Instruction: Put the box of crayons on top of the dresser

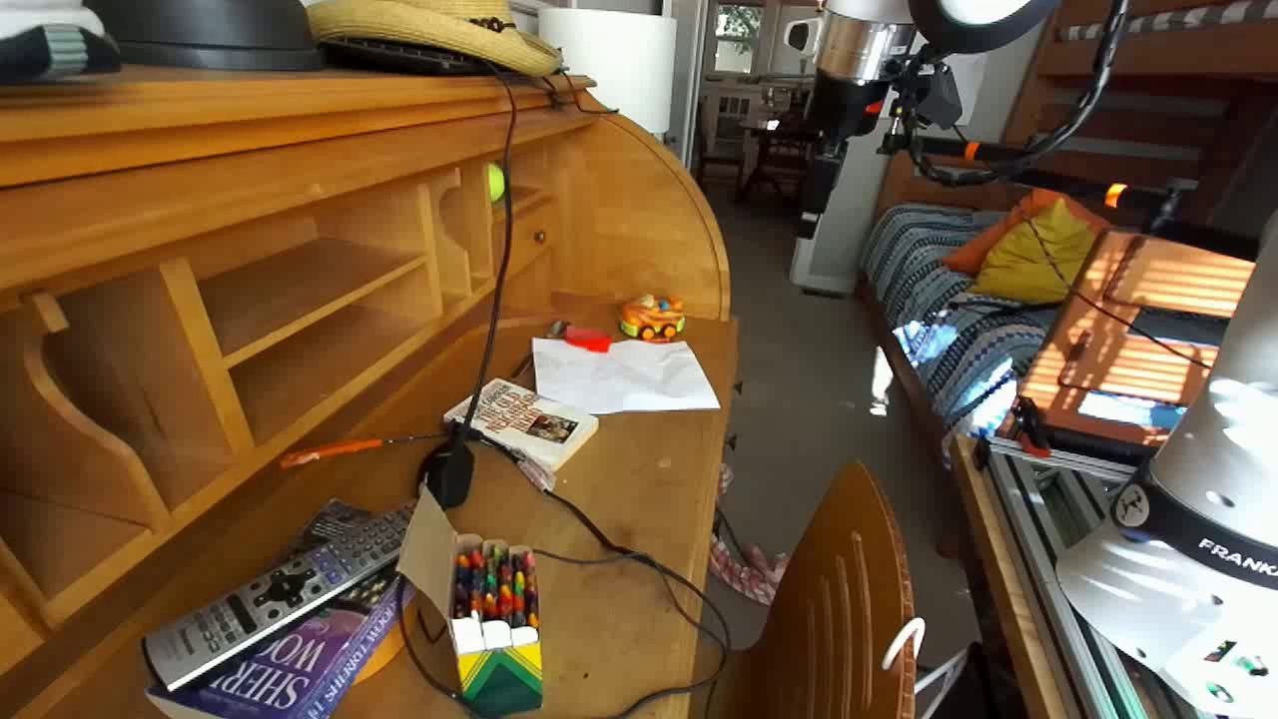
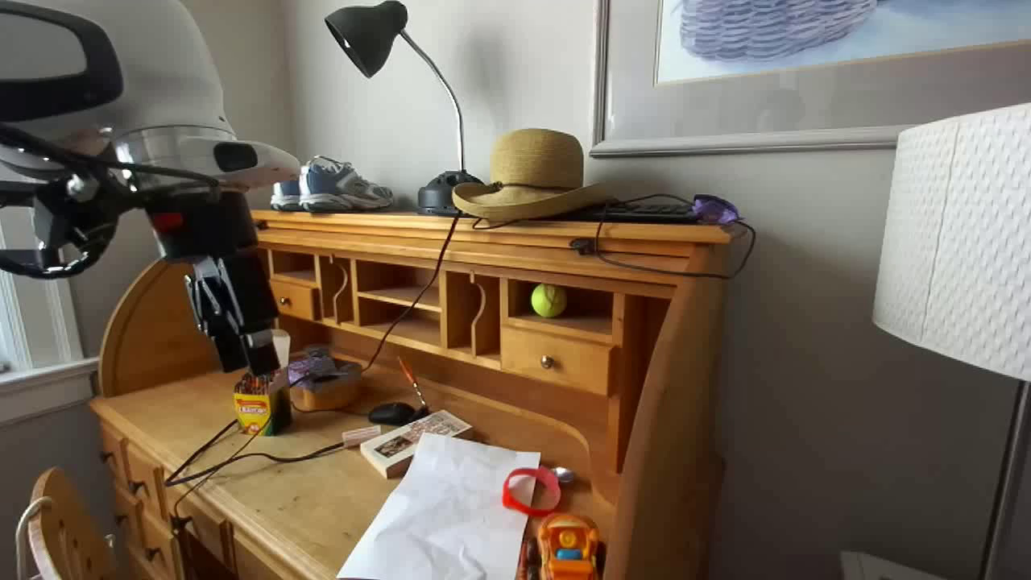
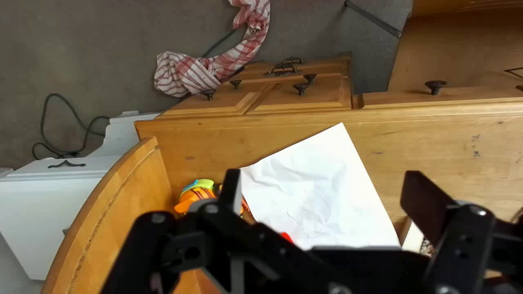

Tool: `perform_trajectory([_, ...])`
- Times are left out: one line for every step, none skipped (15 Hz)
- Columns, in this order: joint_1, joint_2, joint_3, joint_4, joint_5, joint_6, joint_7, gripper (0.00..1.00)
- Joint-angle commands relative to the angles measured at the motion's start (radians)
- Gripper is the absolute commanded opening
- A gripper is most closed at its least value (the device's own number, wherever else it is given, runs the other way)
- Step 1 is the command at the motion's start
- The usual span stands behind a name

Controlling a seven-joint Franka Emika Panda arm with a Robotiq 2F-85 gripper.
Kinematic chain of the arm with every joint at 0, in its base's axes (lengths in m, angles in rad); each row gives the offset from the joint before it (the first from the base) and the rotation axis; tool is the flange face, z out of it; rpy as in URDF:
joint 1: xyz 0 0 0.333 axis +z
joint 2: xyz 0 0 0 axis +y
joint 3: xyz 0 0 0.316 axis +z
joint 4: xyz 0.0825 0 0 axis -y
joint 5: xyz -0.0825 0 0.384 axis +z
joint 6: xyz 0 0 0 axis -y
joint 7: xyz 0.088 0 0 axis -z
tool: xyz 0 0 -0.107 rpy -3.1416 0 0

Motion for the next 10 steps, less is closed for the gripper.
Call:
perform_trajectory([0.0,-0.001,0.0,0.001,0.001,-0.003,0.0,1.0])
perform_trajectory([0.011,-0.007,0.01,0.008,0.024,-0.012,0.021,1.0])
perform_trajectory([0.017,-0.008,0.032,0.016,0.036,-0.027,0.061,1.0])
perform_trajectory([0.034,-0.012,0.072,0.024,0.052,-0.042,0.123,1.0])
perform_trajectory([0.046,-0.011,0.118,0.03,0.053,-0.046,0.194,1.0])
perform_trajectory([0.059,-0.004,0.168,0.046,0.057,-0.072,0.265,1.0])
perform_trajectory([0.077,0.003,0.218,0.062,0.062,-0.097,0.34,1.0])
perform_trajectory([0.094,0.012,0.271,0.08,0.061,-0.127,0.416,1.0])
perform_trajectory([0.113,0.027,0.317,0.105,0.055,-0.16,0.478,1.0])
perform_trajectory([0.129,0.048,0.369,0.128,0.04,-0.186,0.553,1.0])
